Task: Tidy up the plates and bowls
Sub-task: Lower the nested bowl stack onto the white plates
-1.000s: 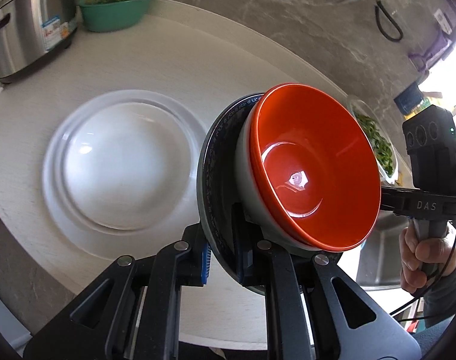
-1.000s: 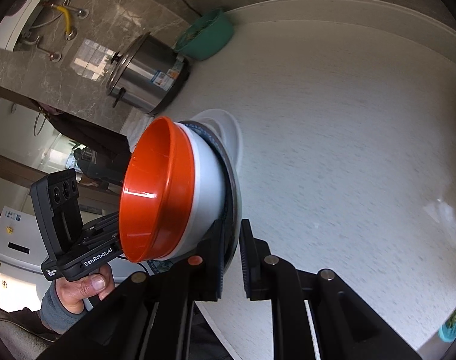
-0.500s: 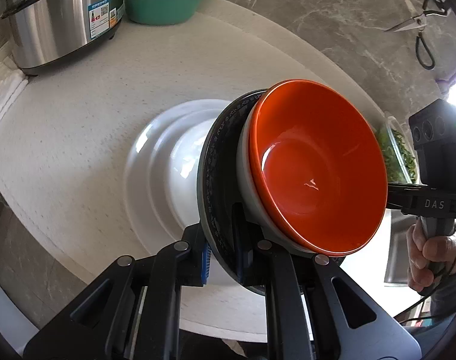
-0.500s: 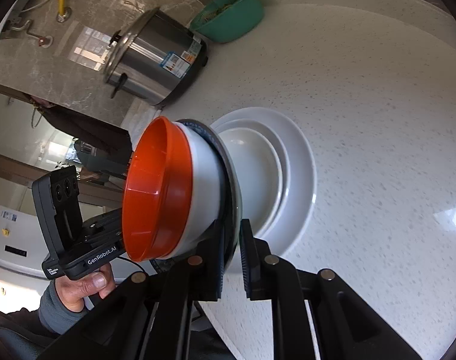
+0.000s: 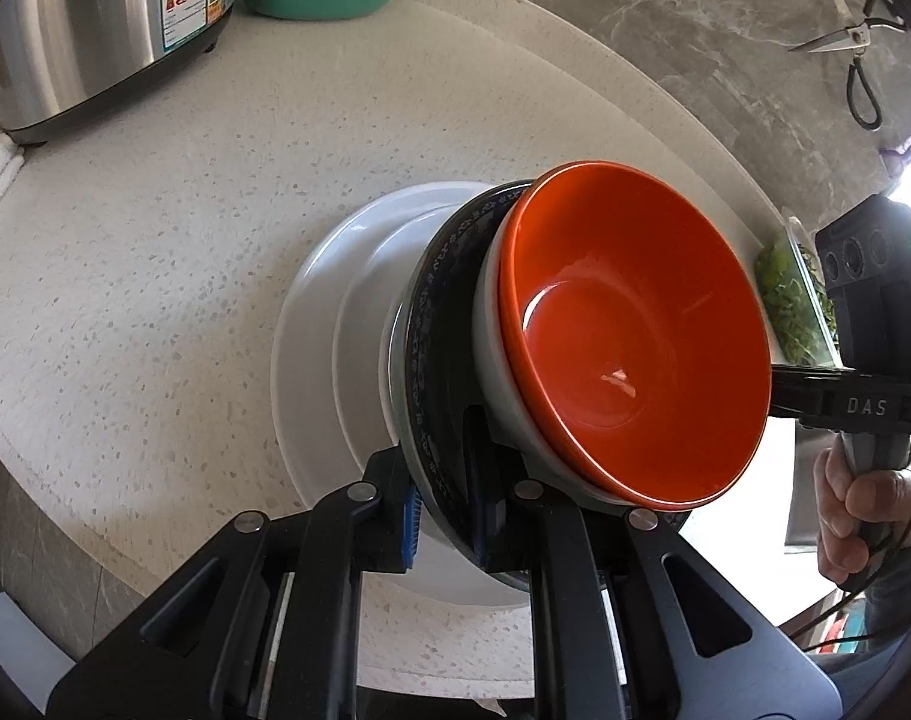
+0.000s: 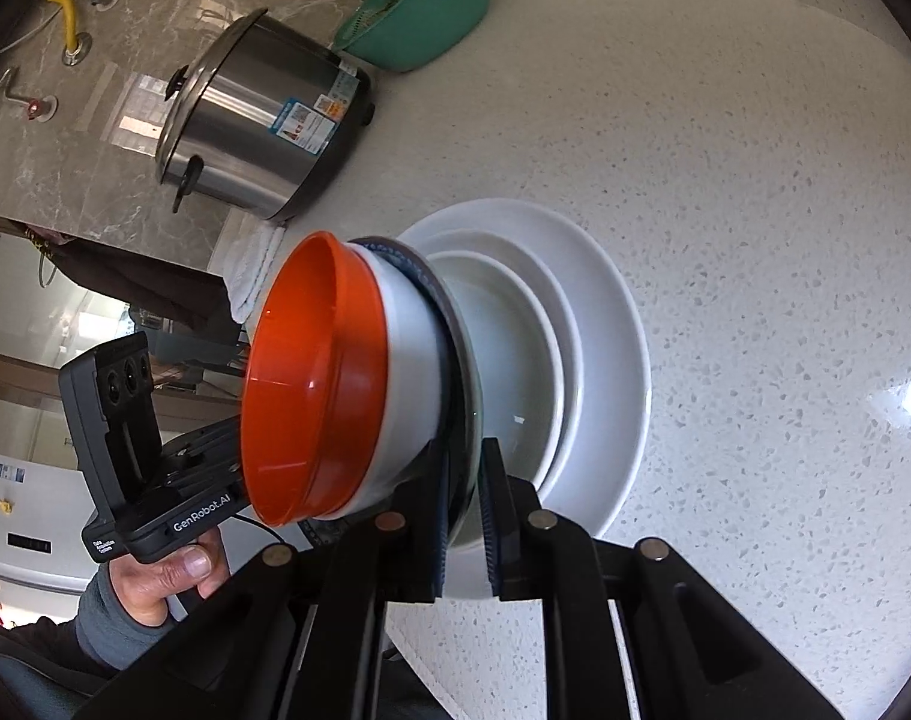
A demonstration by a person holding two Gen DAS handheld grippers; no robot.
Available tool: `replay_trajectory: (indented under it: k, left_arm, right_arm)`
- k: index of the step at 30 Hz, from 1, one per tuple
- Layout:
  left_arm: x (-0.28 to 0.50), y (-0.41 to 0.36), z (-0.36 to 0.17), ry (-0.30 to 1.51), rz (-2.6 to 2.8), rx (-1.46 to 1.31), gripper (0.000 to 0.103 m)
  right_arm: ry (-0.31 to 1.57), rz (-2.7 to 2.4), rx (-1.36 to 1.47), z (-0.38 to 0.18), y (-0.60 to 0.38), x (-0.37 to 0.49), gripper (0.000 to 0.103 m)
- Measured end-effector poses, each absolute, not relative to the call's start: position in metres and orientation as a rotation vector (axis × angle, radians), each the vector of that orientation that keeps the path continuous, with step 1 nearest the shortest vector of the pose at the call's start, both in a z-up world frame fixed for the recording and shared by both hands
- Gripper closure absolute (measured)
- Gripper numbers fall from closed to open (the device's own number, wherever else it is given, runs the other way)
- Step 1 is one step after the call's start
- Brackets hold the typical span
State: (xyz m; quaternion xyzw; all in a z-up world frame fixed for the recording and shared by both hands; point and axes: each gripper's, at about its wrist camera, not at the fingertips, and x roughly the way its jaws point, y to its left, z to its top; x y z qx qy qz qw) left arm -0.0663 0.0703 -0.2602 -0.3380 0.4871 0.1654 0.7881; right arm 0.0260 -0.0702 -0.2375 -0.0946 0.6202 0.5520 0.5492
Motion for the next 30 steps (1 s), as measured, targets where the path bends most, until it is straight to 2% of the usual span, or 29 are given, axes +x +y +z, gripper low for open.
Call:
replay_trajectory:
  k: [30]
  left_arm:
    - [-0.057,0.063,-0.280,1.035,0.335,-0.764,0.090]
  right_arm:
    - [1.457,1.252,-0.159,-0.249,-0.078,0.031,0.092]
